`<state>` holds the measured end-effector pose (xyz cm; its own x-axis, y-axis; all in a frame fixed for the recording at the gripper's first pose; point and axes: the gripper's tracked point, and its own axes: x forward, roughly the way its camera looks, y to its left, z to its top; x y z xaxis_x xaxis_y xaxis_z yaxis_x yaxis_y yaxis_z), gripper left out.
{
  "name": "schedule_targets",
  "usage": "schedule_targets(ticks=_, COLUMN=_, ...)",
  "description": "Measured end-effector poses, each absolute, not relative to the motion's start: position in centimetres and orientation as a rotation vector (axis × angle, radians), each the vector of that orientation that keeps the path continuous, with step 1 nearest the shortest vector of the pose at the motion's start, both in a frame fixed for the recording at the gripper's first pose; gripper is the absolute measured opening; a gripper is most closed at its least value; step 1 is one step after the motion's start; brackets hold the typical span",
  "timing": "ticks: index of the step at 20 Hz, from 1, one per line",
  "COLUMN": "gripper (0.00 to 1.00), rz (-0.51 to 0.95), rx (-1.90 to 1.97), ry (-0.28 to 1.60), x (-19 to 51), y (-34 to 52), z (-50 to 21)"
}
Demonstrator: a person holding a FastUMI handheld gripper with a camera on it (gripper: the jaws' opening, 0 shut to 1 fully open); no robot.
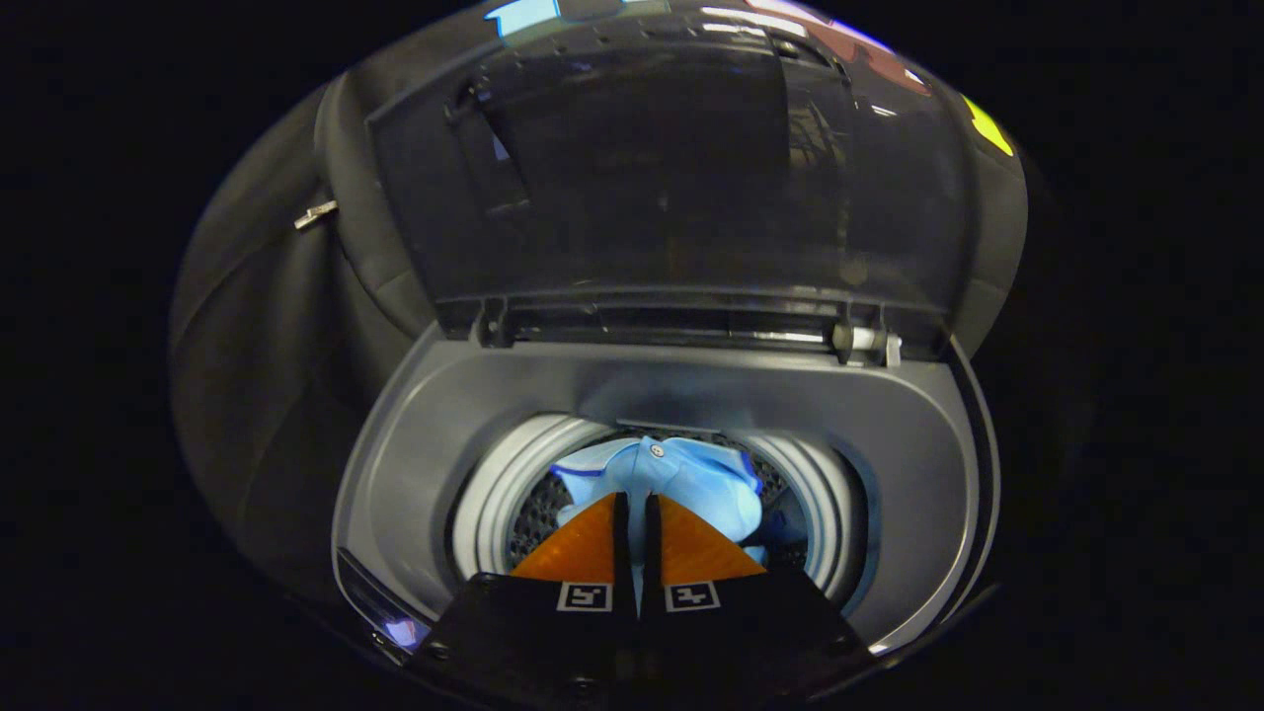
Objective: Put the clothes into the washing machine and then close the washing machine lid.
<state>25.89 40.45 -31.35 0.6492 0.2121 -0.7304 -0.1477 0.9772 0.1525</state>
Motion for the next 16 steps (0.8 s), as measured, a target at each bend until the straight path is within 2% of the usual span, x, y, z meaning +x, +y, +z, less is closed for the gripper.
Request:
schedule_targets(ticks=3, gripper=0.05, rz=0.194, rx=0.09, ry=0.86, x=25.9, y=40.3, z=-31.7)
schedule_targets(ticks=5, gripper=0.09, rz=0.183, rx=0.066, ry=0.84, x=26.3, y=39.7, z=-31.5)
schedule_targets(ticks=12, gripper=0.09, rz=0.181, rx=0.081, ry=0.85, x=26.1, y=39.8, z=-31.8)
schedule_targets(ticks=14, gripper=0.2, rz=0.18, rx=0.084, ry=0.831, x=26.4, y=39.7, z=-31.2)
schedule_targets(ticks=15, gripper=0.23, rz=0.187, rx=0.07, ry=0.824, x=26.3, y=39.7, z=-30.9)
schedule_targets(ticks=16, gripper=0.41, rz=0.183, rx=0.047, ry=0.815, x=26.4, y=39.3, z=-30.7)
